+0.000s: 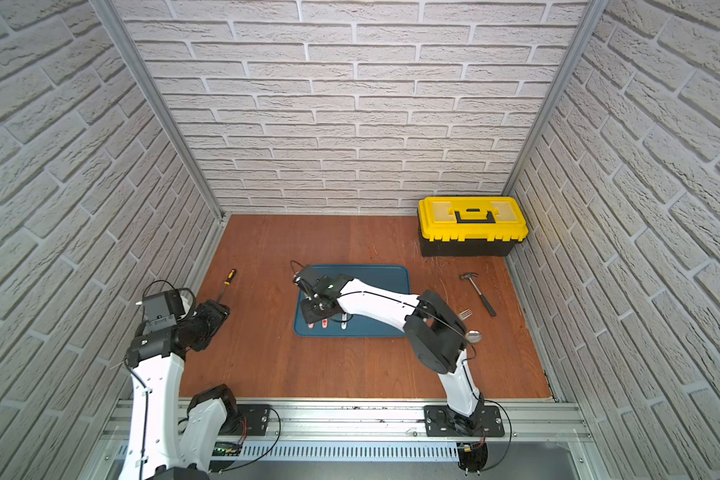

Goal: Set the spoon and fork side by side
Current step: Pick up the spoon from the center of the board, then place the spoon on the tray.

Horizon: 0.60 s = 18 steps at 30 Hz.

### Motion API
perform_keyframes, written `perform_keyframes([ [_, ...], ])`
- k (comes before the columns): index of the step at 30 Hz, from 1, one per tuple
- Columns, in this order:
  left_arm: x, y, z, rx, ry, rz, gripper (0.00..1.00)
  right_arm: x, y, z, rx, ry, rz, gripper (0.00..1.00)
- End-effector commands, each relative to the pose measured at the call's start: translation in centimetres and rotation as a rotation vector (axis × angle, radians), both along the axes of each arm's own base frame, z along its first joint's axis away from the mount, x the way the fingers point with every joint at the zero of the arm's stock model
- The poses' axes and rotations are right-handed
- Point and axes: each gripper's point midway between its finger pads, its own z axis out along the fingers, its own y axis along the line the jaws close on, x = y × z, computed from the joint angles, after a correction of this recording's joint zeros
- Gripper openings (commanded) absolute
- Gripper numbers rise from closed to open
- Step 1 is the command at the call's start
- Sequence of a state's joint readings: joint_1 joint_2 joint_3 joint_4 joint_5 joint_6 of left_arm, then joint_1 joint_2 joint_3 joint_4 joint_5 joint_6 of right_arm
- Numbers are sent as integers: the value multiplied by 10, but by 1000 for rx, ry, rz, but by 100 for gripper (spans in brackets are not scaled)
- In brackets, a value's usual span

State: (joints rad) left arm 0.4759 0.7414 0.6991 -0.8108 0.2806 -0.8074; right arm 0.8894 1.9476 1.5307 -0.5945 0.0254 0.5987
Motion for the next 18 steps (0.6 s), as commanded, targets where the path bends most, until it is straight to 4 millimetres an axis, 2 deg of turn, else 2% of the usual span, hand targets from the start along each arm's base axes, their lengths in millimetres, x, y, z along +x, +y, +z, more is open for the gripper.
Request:
perform_keyframes([
  [1,6,-2,0,-4,-33,-17,70,12,-25,37,75,-101,-130,2],
  [5,7,-5,1,-4,-36,-28,71,8,-61,38,50,-107,-225,2],
  [10,9,-8,3,-4,-41,-43,71,-4,-92,28,21,-82,-326,2],
  [14,10,-11,4,-10,-42,-57,71,-9,-110,20,35,-82,-421,3],
  [18,10,-13,3,-3,-36,-69,71,-8,-117,11,70,-82,-484,2],
])
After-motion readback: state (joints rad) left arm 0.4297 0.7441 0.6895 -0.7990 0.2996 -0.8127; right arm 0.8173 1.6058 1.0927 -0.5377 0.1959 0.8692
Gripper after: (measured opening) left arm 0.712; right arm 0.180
